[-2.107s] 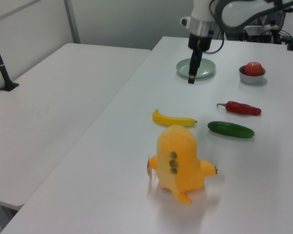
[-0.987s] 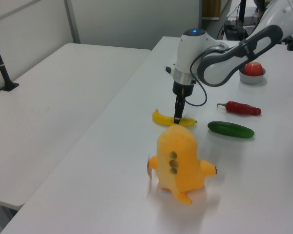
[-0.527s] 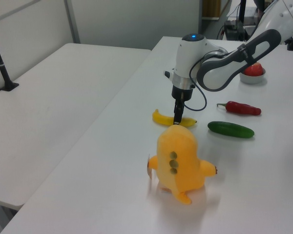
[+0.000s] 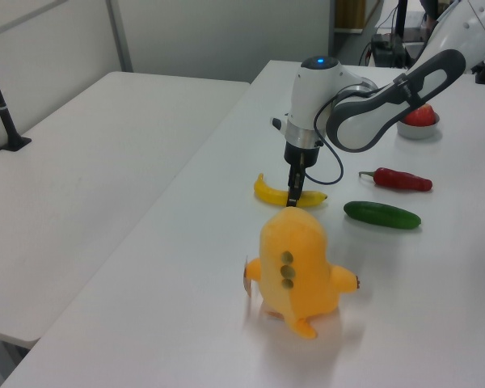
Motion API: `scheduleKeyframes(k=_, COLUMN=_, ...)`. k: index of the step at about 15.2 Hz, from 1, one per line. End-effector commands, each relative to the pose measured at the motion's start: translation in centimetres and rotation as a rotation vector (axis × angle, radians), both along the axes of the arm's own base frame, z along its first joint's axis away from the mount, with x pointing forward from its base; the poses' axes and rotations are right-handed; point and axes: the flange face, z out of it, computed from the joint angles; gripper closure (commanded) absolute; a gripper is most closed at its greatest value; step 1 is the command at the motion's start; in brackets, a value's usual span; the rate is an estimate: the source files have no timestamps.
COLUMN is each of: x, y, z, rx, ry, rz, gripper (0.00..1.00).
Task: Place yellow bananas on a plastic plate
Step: 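Close the gripper on the banana's stem end and lift it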
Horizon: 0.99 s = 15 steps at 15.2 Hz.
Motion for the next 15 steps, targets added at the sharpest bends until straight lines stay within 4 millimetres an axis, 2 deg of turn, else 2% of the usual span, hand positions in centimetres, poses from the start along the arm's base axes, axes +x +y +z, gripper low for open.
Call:
scheduleKeyframes(k=1, x=0.3, y=-0.2, z=1.7, rx=-0.005, ry=-0.033, rz=-0.001, gripper=0.96)
scheduleKeyframes(k=3, x=0.7, y=-1.4, z=3.8, rx=0.005, ry=-0.062, rz=-0.023, gripper=0.96)
scheduleKeyframes(k=4, x=1.8, y=-3.1, z=5.8, rx=0.010, ry=-0.084, rz=-0.048, gripper=0.96)
scheduleKeyframes(k=8, x=3.8, y=-8.2, z=11.1, rx=-0.004, ry=-0.069, rz=-0.112, gripper=0.96)
scheduleKeyframes(k=9, x=4.3, y=-10.3, z=12.7, rx=-0.012, ry=-0.071, rz=-0.103, gripper=0.96)
scheduleKeyframes(k=11, x=4.7, y=-13.1, z=14.5, rx=0.009, ry=-0.065, rz=-0.120, gripper=0.96)
scheduleKeyframes(k=13, x=4.8, y=-15.4, z=15.3, rx=0.020, ry=-0.073, rz=-0.129, gripper=0.96)
scheduleKeyframes(k=15, x=4.8, y=-16.3, z=15.4, rx=0.018, ry=-0.075, rz=-0.141, gripper=0.96)
